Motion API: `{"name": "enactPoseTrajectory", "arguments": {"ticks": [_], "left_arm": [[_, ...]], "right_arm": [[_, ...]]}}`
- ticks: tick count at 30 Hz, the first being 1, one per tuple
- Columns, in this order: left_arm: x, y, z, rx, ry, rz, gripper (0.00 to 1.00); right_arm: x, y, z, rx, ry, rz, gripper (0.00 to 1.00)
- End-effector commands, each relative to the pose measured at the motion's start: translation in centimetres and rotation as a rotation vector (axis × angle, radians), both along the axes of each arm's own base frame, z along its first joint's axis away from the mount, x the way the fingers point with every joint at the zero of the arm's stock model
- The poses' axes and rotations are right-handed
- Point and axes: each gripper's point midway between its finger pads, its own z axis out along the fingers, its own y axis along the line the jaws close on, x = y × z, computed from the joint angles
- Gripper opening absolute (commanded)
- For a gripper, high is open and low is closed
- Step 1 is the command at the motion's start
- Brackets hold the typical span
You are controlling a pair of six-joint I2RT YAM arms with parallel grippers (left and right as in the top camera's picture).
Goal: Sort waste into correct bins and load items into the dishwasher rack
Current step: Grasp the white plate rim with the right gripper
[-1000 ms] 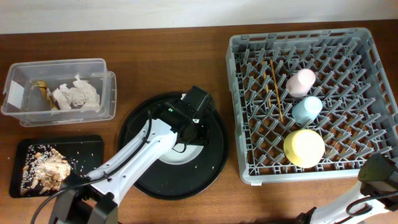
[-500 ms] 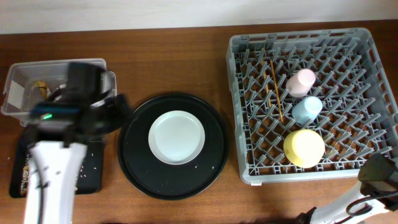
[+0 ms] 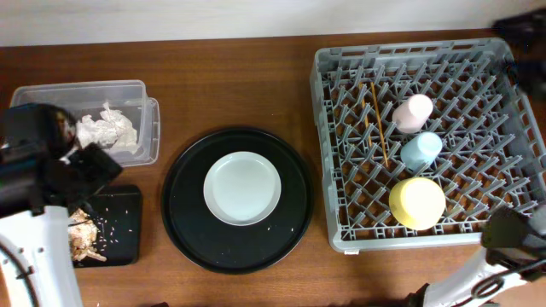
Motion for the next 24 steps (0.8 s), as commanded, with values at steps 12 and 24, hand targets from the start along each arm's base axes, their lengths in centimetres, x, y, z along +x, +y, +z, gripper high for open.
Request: {"name": "enactPoseTrajectory", "arguments": {"ticks": [12,24], "left_arm": [[-1.2,2.0,0.0,0.007,0.005,0.099,0.99],[-1.2,2.0,0.0,0.007,0.005,0.099,0.99]], "right_arm": [[-3.7,28.5,-12.2,-0.836,0.028,0.644,0.98],[-7.2,30.4,-32.5,-0.807,0.476,0.585,1.00]]}}
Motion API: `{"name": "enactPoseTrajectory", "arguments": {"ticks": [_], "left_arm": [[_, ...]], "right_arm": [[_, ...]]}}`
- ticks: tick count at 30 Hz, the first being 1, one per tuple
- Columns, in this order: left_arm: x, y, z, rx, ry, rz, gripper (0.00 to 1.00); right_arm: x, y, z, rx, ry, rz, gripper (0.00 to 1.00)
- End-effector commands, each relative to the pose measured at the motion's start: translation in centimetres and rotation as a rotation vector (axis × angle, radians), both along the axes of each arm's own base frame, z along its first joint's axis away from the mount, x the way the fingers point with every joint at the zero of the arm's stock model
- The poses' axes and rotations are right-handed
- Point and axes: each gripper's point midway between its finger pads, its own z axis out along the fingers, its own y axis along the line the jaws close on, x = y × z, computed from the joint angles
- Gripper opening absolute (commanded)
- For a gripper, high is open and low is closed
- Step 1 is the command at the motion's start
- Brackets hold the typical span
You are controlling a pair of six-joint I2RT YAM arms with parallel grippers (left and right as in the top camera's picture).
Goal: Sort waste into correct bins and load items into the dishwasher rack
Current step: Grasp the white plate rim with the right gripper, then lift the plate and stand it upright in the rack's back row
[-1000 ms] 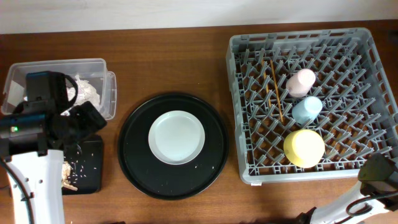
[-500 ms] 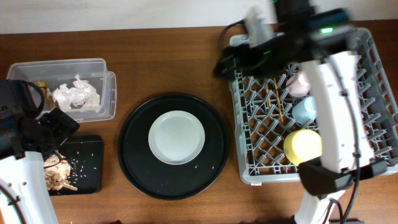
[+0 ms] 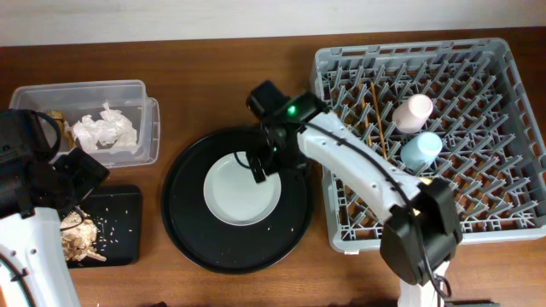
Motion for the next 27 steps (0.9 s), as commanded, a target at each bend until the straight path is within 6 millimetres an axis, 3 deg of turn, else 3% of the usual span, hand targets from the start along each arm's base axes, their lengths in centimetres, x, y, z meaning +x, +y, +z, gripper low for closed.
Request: {"name": "enactPoseTrajectory", "arguments": {"ticks": [1,4,11,14,19,23,24,27], "left_arm": [[-0.2,0.3,0.1,0.007,-0.004,0.023,0.99],[-0.2,0.3,0.1,0.008,-0.004,0.023,0.99],[-0.2,0.3,0.1,0.007,-0.004,0.023,1.00],[-0.2,0.3,0.1,0.008,-0.004,0.023,0.99],[-0.2,0.3,0.1,0.008,-0.004,0.023,0.99],[-0.2,0.3,0.1,0.008,-0.004,0.023,0.99],[-0.2,0.3,0.1,0.008,-0.004,0.023,1.00],[-0.2,0.3,0.1,0.008,-0.004,0.023,0.99]], "right_arm": [[-1.1,0.5,-3.0,0.049,0.068,-0.111,0.96],[-1.7,1.4,-4.8,0.107,0.096,-0.102,0.88],[-2.8,0.6,-8.9,0.104,0.112,-0.167,0.59],[-2.8,0.6,-9.2,0.105,0.109,-0.166,0.47],[-2.7,-0.1,-10.3,0.081,0.087,-0.207,0.39],[-2.9,-0.3,-10.7,0.078,0.100,-0.271,0.19],[-2.8,0.0,-10.3,0.097,0.106,-0.277,0.07],[-1.4,0.4,-7.9,0.139,0.077,-0.287,0.04]]}}
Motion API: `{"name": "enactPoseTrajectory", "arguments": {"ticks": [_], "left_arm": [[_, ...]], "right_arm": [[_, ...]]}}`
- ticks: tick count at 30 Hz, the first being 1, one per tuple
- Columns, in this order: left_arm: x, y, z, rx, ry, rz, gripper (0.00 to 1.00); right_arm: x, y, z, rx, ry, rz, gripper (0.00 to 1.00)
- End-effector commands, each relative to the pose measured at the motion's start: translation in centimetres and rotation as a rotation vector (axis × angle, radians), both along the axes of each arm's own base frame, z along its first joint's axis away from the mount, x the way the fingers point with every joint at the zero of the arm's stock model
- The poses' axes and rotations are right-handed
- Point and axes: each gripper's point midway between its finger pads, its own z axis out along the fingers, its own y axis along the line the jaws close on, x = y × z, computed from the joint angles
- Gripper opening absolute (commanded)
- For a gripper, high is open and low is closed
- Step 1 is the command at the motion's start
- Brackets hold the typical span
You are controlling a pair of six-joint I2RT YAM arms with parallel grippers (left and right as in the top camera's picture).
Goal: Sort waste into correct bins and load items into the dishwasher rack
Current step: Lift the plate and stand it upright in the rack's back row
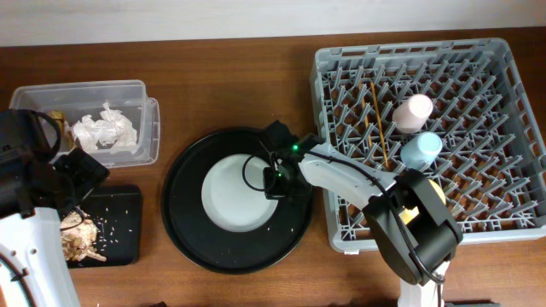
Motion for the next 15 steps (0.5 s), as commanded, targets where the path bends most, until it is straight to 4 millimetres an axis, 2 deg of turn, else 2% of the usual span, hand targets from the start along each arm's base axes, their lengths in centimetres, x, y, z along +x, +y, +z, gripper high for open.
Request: {"name": "enactPoseTrajectory", "arguments": {"ticks": [1,3,5,7,8,10,11,15], "left_arm": [[-0.2,0.3,0.1,0.008,-0.004,0.023,1.00],[-0.2,0.3,0.1,0.008,-0.004,0.023,0.99],[-0.2,0.3,0.1,0.008,-0.004,0.023,0.99],[-0.2,0.3,0.1,0.008,-0.003,0.023,0.99],[-0.2,0.3,0.1,0.008,-0.004,0.023,0.99],[-0.2,0.3,0.1,0.008,-0.004,0.023,0.99],[-0.2,0.3,0.1,0.008,-0.003,0.023,1.00],[-0.2,0.3,0.1,0.007,-0.004,0.023,0.99]], "right_arm": [[1.9,0.0,3.6,0.035,-0.050,-0.040,0.04],[4.0,-0.4,7.5,0.072,-0.112,-0.057,0.04],[6.2,-1.7,12.6,0.108,-0.202,-0.059,0.04],[8.6,-4.5,18.0,0.116,-0.312,-0.094,0.04],[9.4,-6.1,19.7,0.093,-0.353,-0.131,0.04],[11.2,-10.7,22.6,-0.007,-0.447,-0.237,0.04],[12.1,-14.6,24.1,-0.109,-0.507,-0.321,0.04],[12.9,-23.5,25.7,-0.414,-0.598,-0.499,0.04]]}}
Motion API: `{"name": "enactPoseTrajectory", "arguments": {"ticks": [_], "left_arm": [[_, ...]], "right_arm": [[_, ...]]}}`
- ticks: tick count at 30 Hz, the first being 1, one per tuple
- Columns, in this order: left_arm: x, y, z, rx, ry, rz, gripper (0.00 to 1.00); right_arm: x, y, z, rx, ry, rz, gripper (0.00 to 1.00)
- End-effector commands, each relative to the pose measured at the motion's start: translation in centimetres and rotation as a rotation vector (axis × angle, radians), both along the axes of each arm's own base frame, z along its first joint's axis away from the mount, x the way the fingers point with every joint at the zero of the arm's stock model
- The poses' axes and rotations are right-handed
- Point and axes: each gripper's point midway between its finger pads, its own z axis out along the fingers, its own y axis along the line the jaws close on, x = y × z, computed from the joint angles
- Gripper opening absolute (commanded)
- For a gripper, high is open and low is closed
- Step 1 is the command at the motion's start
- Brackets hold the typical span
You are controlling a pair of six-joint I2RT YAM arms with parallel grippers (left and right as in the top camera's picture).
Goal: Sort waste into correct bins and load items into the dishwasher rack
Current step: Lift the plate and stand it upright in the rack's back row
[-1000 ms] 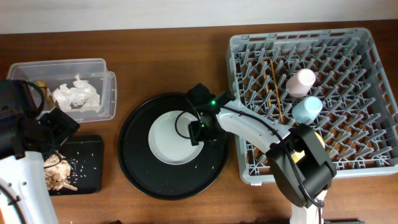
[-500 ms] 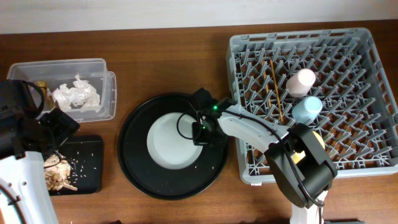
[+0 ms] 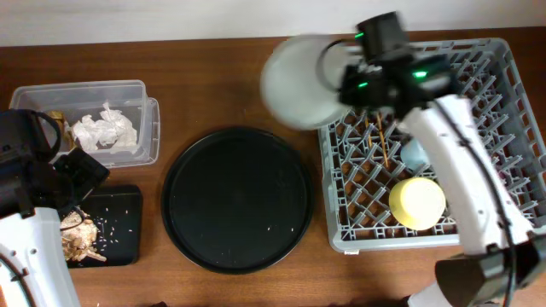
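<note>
My right gripper (image 3: 348, 78) is shut on the rim of a pale white plate (image 3: 299, 81), holding it in the air, blurred, just off the left edge of the grey dishwasher rack (image 3: 486, 77). Below it lies the round black tray (image 3: 237, 200), bare except for a few crumbs. The rack holds a yellow cup (image 3: 417, 203), a blue cup (image 3: 415, 155) partly behind my arm, and wooden chopsticks (image 3: 381, 141). My left gripper (image 3: 83, 175) hangs over the far left, between the two bins; its fingers cannot be made out.
A clear plastic bin (image 3: 147, 111) with crumpled white tissue (image 3: 104, 130) stands at the back left. In front of it a black bin (image 3: 119, 223) holds food scraps. The rack fills the right side of the wooden table.
The right gripper was down at the right rim of the plate on the black tray. Now it holds the plate high up beside the rack's left edge, and the tray is bare.
First the plate lay on the tray with the right arm low at the front right corner. Then the right gripper was over the plate's far rim, then at its right rim. Now the plate is lifted toward the rack. The left arm has barely moved.
</note>
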Motion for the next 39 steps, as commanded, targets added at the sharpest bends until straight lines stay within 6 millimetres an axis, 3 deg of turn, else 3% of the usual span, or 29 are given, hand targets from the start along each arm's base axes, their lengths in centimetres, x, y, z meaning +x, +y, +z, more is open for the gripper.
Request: {"name": "enactPoseTrajectory", "arguments": {"ticks": [1,4,9,13,15,25,28,29,30,31,32,35,39], "left_arm": [[-0.2,0.3,0.2,0.008,-0.005,0.023,0.99],[-0.2,0.3,0.2,0.008,-0.005,0.023,0.99],[-0.2,0.3,0.2,0.008,-0.005,0.023,0.99],[-0.2,0.3,0.2,0.008,-0.005,0.023,0.99],[-0.2,0.3,0.2,0.008,-0.004,0.023,0.99],[-0.2,0.3,0.2,0.008,-0.004,0.023,0.99],[-0.2,0.3,0.2,0.008,-0.005,0.023,0.99],[-0.2,0.3,0.2,0.008,-0.005,0.023,1.00],[-0.2,0.3,0.2,0.008,-0.005,0.023,0.99],[-0.2,0.3,0.2,0.008,-0.005,0.023,0.99],[-0.2,0.3,0.2,0.008,-0.005,0.023,0.99],[-0.2,0.3,0.2,0.008,-0.005,0.023,0.99],[-0.2,0.3,0.2,0.008,-0.004,0.023,0.99]], "right_arm": [[0.7,-8.5,1.2,-0.332,-0.060,-0.240,0.04],[1.1,-12.0,2.4,-0.514,-0.102,-0.363,0.04],[2.9,-13.1,0.6,-0.626,-0.101,-0.417,0.04],[4.9,-12.7,-3.1,-0.649,-0.058,-0.401,0.04],[5.3,-12.1,-4.0,-0.656,-0.046,-0.385,0.04],[5.4,-7.8,-4.3,-0.647,-0.070,-0.295,0.06],[5.1,-5.5,-4.8,-0.610,-0.061,-0.233,0.22],[4.8,-4.8,-4.8,-0.608,-0.056,-0.212,0.41],[4.4,-4.1,-4.4,-0.610,-0.057,-0.193,0.68],[3.9,-3.2,-3.8,-0.607,-0.068,-0.173,0.86],[3.3,-2.4,-3.0,-0.601,-0.084,-0.155,0.94],[0.9,-0.4,0.7,-0.567,-0.150,-0.107,0.98],[-3.6,0.1,4.7,-0.489,-0.180,-0.051,0.98]]}}
